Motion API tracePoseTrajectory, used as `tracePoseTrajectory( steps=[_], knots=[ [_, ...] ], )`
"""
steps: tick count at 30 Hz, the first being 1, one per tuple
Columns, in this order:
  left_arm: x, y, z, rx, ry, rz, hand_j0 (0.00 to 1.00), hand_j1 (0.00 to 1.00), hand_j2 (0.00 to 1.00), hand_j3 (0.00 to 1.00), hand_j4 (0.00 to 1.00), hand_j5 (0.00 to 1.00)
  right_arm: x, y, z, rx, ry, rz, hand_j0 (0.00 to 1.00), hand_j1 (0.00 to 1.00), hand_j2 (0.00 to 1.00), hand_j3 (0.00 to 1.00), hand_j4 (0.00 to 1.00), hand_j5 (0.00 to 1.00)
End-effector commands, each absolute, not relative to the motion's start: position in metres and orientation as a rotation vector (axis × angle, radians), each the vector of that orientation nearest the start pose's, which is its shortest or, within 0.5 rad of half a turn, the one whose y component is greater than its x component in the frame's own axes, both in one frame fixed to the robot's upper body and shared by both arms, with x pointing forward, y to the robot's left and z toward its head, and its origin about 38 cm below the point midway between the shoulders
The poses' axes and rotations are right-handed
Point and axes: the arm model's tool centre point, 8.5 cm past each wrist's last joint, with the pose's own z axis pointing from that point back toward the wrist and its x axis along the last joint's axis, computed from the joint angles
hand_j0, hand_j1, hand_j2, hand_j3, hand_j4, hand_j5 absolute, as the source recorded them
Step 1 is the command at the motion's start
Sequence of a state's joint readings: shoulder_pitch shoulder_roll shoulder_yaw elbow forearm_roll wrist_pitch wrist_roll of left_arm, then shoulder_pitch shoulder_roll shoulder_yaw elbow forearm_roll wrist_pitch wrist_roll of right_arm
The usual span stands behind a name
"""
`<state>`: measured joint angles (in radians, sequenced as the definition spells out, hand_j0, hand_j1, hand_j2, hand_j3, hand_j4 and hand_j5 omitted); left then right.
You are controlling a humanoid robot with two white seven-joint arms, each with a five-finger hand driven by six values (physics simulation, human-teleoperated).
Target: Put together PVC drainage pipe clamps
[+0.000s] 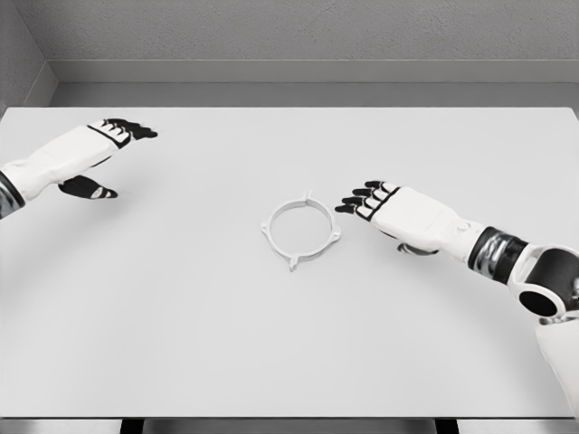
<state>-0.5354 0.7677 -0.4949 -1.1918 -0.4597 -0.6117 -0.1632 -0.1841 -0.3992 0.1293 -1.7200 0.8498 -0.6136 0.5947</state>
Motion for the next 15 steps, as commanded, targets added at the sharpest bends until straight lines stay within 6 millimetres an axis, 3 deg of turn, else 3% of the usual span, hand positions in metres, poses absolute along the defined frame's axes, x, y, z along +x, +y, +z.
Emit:
tracePoseTrajectory(
  steps=[1, 2, 6, 7, 15],
  knots=[
    [0.452, 0.374, 0.183, 0.601, -1.565, -1.657, 1.00, 1.00, 1.00, 1.00, 1.00, 1.00, 0.371, -0.231, 0.155, -0.544, -1.520, 2.001, 1.00, 1.00, 1.00, 1.00, 1.00, 1.00],
    [0.452, 0.374, 0.183, 0.601, -1.565, -1.657, 1.00, 1.00, 1.00, 1.00, 1.00, 1.00, 0.373, -0.234, 0.159, -0.559, -1.524, 1.990, 1.00, 1.00, 1.00, 1.00, 1.00, 1.00],
    [0.451, 0.377, 0.184, 0.608, -1.565, -1.650, 1.00, 1.00, 1.00, 1.00, 1.00, 1.00, 0.379, -0.334, 0.209, -0.863, -1.475, 1.723, 1.00, 1.00, 1.00, 1.00, 1.00, 1.00],
    [0.451, 0.377, 0.184, 0.608, -1.565, -1.650, 1.00, 1.00, 1.00, 1.00, 1.00, 1.00, 0.378, -0.343, 0.210, -0.881, -1.468, 1.694, 1.00, 1.00, 1.00, 1.00, 1.00, 1.00],
    [0.451, 0.375, 0.184, 0.607, -1.568, -1.650, 1.00, 1.00, 1.00, 1.00, 1.00, 1.00, 0.375, -0.347, 0.202, -0.863, -1.444, 1.694, 1.00, 1.00, 1.00, 1.00, 1.00, 1.00]
  ],
)
